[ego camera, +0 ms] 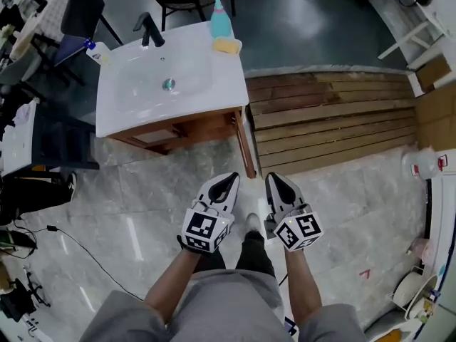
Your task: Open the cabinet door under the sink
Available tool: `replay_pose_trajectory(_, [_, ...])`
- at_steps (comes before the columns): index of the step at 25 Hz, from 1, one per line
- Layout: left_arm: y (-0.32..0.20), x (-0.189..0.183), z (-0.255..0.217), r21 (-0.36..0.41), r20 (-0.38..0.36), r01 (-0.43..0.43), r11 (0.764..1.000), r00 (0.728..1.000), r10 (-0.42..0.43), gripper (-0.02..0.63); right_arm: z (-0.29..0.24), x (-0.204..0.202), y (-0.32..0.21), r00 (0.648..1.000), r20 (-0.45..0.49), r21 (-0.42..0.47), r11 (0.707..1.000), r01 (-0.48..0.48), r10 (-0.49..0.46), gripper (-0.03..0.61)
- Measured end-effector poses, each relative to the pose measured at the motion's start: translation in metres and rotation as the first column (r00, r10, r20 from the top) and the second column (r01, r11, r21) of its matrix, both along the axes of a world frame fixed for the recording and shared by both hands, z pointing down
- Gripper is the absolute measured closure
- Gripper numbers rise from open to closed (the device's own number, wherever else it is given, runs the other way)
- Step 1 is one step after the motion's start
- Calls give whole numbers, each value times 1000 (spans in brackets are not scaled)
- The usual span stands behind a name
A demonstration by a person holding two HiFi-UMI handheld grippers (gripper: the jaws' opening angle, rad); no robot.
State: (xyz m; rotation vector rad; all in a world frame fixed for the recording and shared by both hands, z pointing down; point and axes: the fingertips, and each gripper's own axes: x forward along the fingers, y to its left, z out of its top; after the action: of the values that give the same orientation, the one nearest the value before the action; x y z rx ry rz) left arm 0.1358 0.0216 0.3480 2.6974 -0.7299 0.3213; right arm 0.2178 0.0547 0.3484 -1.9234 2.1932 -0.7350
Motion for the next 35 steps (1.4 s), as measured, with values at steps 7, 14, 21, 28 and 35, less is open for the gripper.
replay_pose_trajectory(7, [4, -3, -82, 96, -37, -29, 995, 999, 32, 606, -83, -18, 2, 995, -97, 88, 996, 27, -18, 571])
replay_pose_trajectory(14, [0, -5, -142, 184, -97, -38, 982, 994, 56, 606, -136, -31, -1, 989, -146, 159, 987, 19, 4, 571])
replay_pose_trajectory(21, [-9, -13, -171, 240, -130, -30, 970, 990, 63, 606, -173, -46, -13, 976, -217, 223, 973, 55, -6, 571])
replay_pose_trajectory(28, [-13, -17, -177, 262, -146, -15, 965, 988, 55, 606, -179, -49, -17, 974, -228, 237, 970, 57, -2, 571])
replay_pose_trajectory(35, [-16, -21, -176, 266, -143, -14, 964, 988, 54, 606, -179, -52, -18, 972, -236, 238, 969, 63, -5, 571])
